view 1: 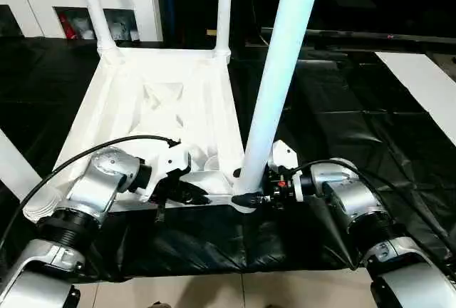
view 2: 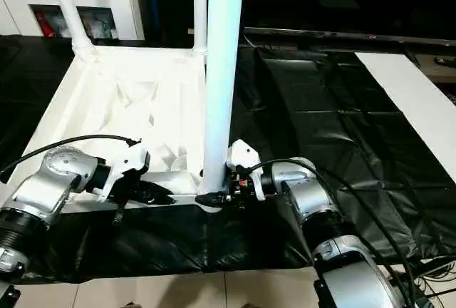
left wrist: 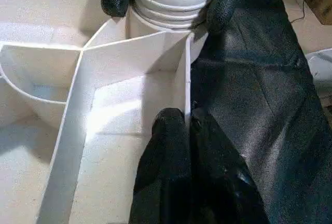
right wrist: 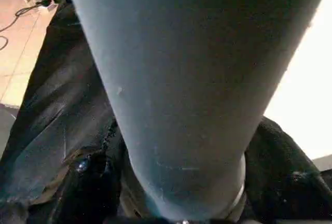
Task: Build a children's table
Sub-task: Rotate leg to tighten
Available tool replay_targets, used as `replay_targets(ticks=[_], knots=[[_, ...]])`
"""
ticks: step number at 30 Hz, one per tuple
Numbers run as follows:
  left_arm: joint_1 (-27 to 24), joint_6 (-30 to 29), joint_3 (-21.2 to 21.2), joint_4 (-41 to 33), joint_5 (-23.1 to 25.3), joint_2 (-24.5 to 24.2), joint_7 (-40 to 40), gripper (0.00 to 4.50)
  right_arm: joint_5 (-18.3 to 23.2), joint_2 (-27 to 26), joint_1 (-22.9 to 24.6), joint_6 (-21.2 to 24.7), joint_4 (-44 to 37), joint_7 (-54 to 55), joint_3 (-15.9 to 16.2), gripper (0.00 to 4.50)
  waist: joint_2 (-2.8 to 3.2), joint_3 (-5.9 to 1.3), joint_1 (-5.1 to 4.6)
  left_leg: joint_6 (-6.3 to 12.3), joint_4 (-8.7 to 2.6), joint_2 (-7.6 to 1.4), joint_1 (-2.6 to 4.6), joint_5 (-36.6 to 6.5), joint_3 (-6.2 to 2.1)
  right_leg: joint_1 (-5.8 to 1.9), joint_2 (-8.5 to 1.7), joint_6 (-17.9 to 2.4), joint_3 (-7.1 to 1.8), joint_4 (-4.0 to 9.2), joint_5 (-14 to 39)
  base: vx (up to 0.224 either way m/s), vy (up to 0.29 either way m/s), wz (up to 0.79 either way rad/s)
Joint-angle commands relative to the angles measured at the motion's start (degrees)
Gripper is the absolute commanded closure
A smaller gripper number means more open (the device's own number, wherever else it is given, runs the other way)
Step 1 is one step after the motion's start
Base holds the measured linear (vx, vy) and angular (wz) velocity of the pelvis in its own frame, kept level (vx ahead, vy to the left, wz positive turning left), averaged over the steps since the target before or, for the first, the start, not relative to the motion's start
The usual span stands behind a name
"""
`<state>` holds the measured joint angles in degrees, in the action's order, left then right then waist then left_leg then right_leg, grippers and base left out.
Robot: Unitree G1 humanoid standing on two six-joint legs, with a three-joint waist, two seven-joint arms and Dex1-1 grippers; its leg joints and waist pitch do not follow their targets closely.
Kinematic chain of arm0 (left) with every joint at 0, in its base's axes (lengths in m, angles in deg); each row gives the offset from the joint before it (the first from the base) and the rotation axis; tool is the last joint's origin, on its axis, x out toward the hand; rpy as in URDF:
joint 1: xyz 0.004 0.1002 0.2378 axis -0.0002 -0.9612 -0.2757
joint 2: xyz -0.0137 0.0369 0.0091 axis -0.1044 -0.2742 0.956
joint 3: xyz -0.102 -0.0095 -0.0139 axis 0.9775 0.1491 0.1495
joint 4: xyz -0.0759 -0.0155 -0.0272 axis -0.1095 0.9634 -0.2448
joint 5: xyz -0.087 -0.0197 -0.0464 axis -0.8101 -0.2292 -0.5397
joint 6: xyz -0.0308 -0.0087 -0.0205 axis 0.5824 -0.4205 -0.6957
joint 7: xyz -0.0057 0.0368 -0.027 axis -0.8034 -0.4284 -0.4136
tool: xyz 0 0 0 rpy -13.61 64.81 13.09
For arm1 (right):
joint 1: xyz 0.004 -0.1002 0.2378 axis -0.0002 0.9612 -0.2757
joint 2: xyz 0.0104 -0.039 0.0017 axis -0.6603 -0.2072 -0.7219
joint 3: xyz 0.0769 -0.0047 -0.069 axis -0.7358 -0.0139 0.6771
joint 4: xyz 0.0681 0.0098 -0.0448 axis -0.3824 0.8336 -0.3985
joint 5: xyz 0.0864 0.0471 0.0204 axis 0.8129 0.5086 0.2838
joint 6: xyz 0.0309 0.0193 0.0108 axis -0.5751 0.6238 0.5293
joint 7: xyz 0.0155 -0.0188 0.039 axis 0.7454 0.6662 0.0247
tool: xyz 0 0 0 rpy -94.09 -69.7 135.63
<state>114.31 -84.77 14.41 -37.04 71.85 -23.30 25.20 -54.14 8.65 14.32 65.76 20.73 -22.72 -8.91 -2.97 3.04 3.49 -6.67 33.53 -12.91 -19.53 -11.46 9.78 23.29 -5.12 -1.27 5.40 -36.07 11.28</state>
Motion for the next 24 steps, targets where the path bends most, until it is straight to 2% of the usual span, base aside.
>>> replay_targets(ticks=[1,2,3,5,7,8,10,11,14,18,19,22,24], knots=[[-0.25,0.06,-0.05,-0.71,-2.35,1.17,0.86,4.5,-0.79,-0.68,0.54,0.88,-0.06,-0.24,1.36,1.8,0.39,-3.55,0.06,3.8,-3.77,-0.72,-0.42,-7.31,0.53,-3.42,-3.01,-14.05,-3.3,3.94,7.89,0.0,0.0,0.0],[-0.42,-0.48,0.18,-0.86,-2.39,1.43,0.23,4.5,-0.6,-0.97,0.97,1.13,-0.41,0.42,1.13,1.82,0.57,-3.56,0.08,3.63,-3.77,-0.73,-0.39,-7.41,0.51,-3.42,-3.02,-14.11,-3.31,3.93,7.75,0.0,0.0,0.0],[-0.19,-1.34,0.3,-0.72,-1.32,2.14,-2.66,4.5,-0.3,-1.82,1.74,3.6,-0.97,4.09,0.05,1.83,0.55,-3.55,0.09,3.5,-3.78,-0.72,-0.36,-7.61,0.49,-3.41,-3.02,-14.15,-3.31,3.94,7.82,0.0,0.0,0.0],[0.13,-2.33,0.55,-0.61,-0.47,3.11,-5.64,4.5,-0.62,-2.65,2.6,4.78,-1.4,7.89,-0.62,1.83,0.51,-3.35,0.0,3.04,-3.97,-0.72,-0.34,-8.48,0.41,-3.4,-2.95,-13.7,-3.33,4.1,8.99,0.0,0.0,0.0],[0.77,-3.62,0.97,-0.49,0.43,5.2,-10.18,4.5,-1.44,-4.9,3.91,5.13,-1.56,16.13,-2.02,1.83,0.52,-2.94,-0.12,1.73,-4.22,-0.61,-0.09,-10.97,0.38,-3.16,-3.05,-12.13,-3.36,4.84,14.17,0.0,0.0,0.0],[1.04,-3.82,0.96,-0.33,1.05,6.24,-12.32,4.5,-1.29,-6.32,4.28,5.57,-1.44,20.01,-3.06,1.84,0.63,-2.75,-0.15,0.92,-4.35,-0.49,0.09,-13.44,0.24,-3.07,-3.23,-10.5,-3.31,5.39,19.91,0.0,0.0,0.0],[1.28,-4.57,0.64,-0.64,1.81,8.19,-15.4,4.5,-0.57,-9.04,4.6,6.58,-1.07,26.71,-5.1,1.85,0.49,-2.77,-0.41,0.0,-4.46,-0.4,0.23,-14.99,-0.05,-2.8,-3.28,-7.66,-3.22,6.13,26.07,0.0,0.0,0.0],[1.35,-6.07,0.06,-1.69,2.34,10.54,-18.05,4.5,-0.2,-12.19,4.6,6.94,-0.34,33.34,-6.7,1.85,0.48,-2.66,-0.59,-0.2,-4.55,-0.4,0.21,-15.65,-0.14,-2.55,-3.28,-6.87,-3.17,6.37,27.81,0.0,0.0,0.0],[1.34,-8.17,-0.43,-2.82,2.31,12.99,-19.88,4.5,-1.31,-14.8,4.43,5.4,0.63,38.29,-6.57,1.86,0.39,-2.73,-0.93,-0.25,-4.51,-0.26,0.22,-16.53,-0.26,-2.36,-3.29,-5.71,-2.99,6.7,29.8,0.0,0.0,0.0],[1.26,-9.64,-1.38,-3.42,2.76,15.39,-22.11,4.5,-1.62,-18.79,4.01,3.19,-0.55,39.09,-5.57,1.86,0.48,-2.81,-1.23,0.59,-4.53,-0.27,0.05,-16.8,-0.27,-2.22,-3.12,-5.8,-3.03,6.67,28.2,0.0,0.0,0.0],[1.21,-9.71,-1.42,-3.45,2.83,15.46,-22.3,4.5,-1.75,-18.96,4.08,2.85,-1.06,39.22,-5.41,1.3,0.53,-2.81,-1.22,0.71,-4.55,-0.28,0.07,-16.63,-0.26,-2.22,-3.08,-6.0,-3.05,6.65,27.49,0.0,0.0,0.0],[1.24,-8.87,-1.42,-3.0,2.94,15.0,-21.88,4.5,-1.1,-18.2,4.18,2.29,-2.53,38.25,-5.94,1.11,0.64,-2.94,-1.25,1.0,-4.6,-0.37,-0.18,-15.48,-0.17,-2.42,-3.04,-7.38,-3.22,6.22,23.25,0.0,0.0,0.0],[1.36,-7.41,-0.96,-2.41,2.97,13.62,-20.75,4.5,-1.4,-15.05,4.36,2.42,-3.36,35.21,-5.78,0.8,0.38,-3.01,-1.21,1.43,-4.56,-0.33,-0.28,-14.41,-0.05,-2.6,-2.91,-8.14,-3.29,5.93,20.79,0.0,0.0,0.0]])
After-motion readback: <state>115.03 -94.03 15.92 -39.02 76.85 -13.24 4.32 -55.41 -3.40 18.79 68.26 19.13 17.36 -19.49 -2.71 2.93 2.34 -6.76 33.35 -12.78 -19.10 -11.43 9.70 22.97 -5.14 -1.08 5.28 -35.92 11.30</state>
